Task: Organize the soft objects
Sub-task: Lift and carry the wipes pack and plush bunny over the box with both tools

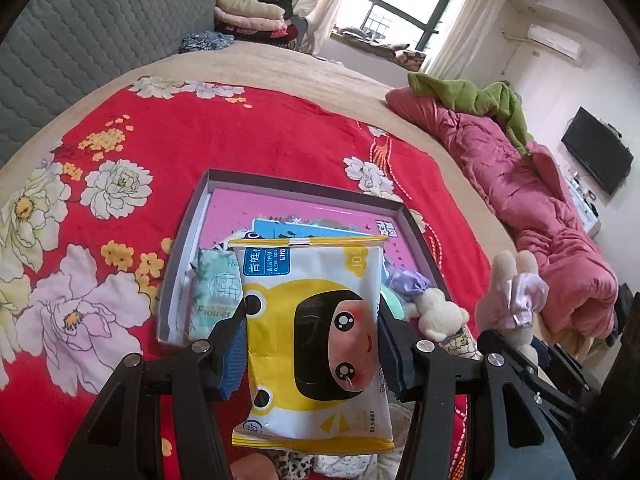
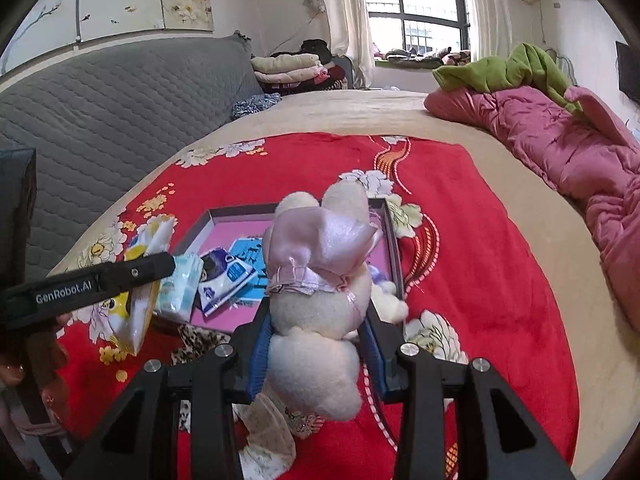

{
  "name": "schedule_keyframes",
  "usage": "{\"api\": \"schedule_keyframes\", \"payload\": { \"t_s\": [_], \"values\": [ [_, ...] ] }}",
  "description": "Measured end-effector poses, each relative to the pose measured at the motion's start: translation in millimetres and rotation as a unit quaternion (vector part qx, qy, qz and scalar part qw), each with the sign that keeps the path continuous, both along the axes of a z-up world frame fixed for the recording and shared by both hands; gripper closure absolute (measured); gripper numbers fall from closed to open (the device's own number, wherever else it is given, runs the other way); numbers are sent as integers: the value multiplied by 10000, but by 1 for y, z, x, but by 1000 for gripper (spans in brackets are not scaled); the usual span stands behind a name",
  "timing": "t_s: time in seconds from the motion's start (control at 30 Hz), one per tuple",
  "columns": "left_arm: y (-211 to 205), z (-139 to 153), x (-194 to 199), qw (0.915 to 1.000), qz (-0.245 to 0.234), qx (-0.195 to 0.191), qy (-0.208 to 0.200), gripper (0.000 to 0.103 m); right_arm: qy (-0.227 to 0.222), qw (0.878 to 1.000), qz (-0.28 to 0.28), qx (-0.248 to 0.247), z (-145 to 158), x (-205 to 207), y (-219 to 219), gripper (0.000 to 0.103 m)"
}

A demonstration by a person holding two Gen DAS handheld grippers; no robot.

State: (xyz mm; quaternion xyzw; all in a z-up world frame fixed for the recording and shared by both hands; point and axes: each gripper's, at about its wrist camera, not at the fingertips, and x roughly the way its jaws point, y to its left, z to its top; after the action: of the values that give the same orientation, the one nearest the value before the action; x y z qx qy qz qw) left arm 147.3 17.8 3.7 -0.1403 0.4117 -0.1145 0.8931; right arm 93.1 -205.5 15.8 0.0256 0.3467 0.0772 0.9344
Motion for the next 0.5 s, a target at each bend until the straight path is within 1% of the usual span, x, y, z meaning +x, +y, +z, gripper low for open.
{"api": "schedule_keyframes", "payload": {
  "t_s": [0.33,0.5],
  "values": [
    [13,-8,14,9999,35,-159,46,46,-142,9999,29,-44,8,17,15,62],
    [11,-8,22,9998,-8,-171,-35,47,-214,9998,0,-57,13,26,15,62]
  ]
}}
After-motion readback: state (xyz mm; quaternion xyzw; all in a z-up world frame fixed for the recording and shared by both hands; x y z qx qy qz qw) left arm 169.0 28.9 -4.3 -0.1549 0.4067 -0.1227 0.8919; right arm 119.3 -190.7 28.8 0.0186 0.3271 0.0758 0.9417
